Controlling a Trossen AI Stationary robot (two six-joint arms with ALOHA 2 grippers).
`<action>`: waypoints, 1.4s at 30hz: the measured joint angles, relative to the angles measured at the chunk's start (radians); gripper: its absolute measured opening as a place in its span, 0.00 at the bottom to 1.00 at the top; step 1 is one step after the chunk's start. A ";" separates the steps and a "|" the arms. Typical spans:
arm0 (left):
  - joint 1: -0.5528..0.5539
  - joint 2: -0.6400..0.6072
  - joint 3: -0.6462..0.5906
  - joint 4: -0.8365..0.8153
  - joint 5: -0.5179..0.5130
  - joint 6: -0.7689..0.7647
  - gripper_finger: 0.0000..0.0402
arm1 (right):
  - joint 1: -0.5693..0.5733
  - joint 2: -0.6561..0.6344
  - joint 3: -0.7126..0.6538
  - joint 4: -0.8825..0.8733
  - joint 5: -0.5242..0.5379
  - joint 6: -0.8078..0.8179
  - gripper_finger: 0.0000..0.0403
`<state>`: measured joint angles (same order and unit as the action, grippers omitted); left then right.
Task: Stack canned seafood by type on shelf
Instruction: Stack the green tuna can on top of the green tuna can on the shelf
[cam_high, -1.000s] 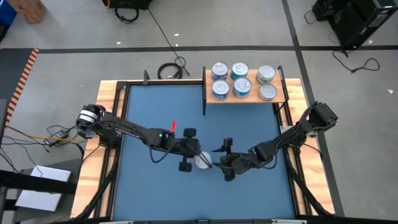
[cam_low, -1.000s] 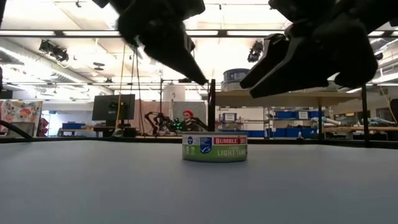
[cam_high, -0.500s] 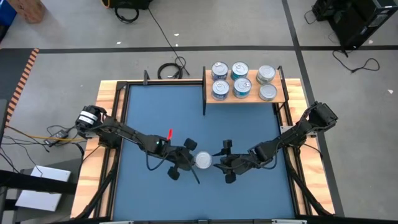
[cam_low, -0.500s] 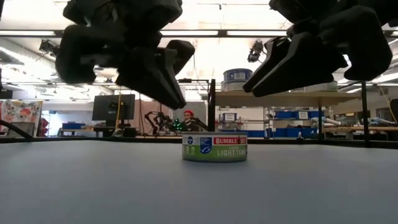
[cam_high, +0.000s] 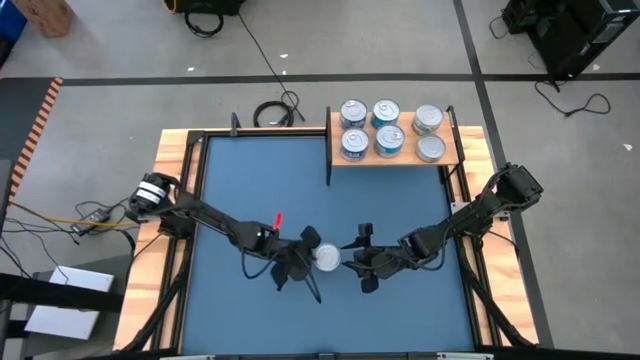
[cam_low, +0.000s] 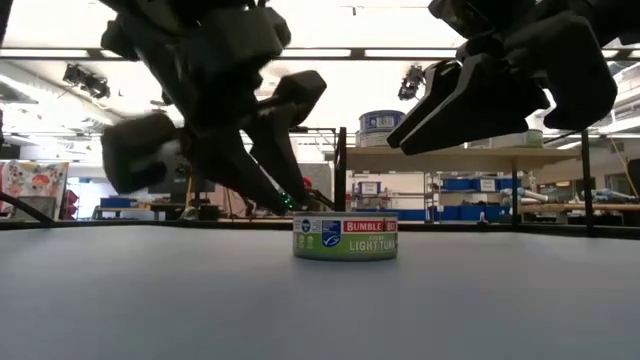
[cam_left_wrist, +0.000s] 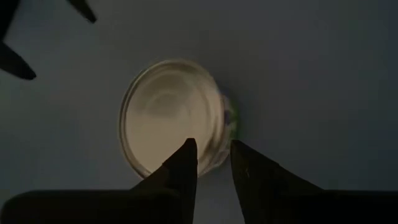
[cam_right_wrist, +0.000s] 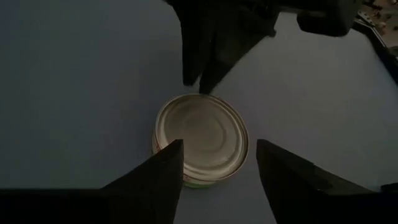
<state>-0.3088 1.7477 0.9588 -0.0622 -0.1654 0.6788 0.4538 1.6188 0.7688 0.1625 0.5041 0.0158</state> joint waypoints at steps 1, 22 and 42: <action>0.000 0.010 0.000 0.009 -0.023 0.006 0.25 | 0.000 0.000 0.000 0.000 0.000 0.000 0.52; 0.000 0.034 0.000 0.022 -0.073 0.003 0.01 | 0.000 0.000 0.000 0.000 0.002 0.000 0.52; 0.030 0.034 0.132 -0.174 -0.047 -0.367 0.04 | 0.017 0.000 0.000 -0.067 0.020 -0.011 0.61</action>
<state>-0.2790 1.7813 1.0908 -0.2365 -0.2127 0.3114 0.4706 1.6188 0.7689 0.0959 0.5240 0.0044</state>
